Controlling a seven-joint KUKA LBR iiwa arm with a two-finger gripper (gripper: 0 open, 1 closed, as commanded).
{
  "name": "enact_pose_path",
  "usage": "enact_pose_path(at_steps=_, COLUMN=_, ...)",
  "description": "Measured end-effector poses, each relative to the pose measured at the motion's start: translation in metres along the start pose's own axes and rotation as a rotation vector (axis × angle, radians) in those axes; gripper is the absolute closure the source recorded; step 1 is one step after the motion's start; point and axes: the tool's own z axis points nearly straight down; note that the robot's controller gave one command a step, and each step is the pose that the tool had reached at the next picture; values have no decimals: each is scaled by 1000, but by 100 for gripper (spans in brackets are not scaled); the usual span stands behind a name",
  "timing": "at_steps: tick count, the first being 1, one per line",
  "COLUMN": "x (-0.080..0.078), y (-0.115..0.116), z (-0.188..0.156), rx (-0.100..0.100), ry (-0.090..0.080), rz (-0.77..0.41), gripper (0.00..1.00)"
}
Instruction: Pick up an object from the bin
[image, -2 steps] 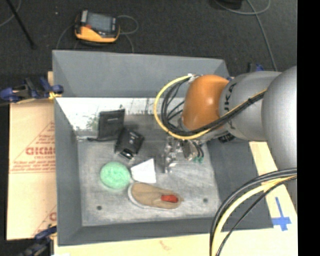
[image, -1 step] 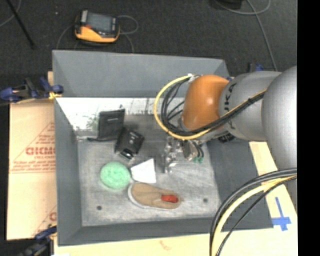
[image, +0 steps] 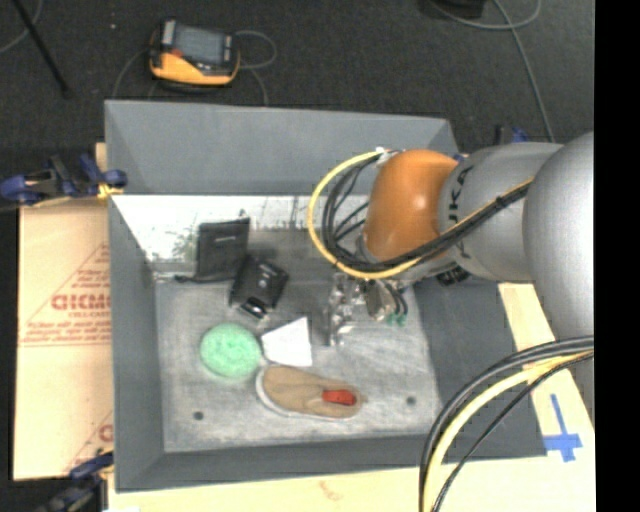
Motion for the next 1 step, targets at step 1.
enact_pose_path(at_steps=1, x=0, y=0, z=0, rx=0, ry=0, rz=0, gripper=100)
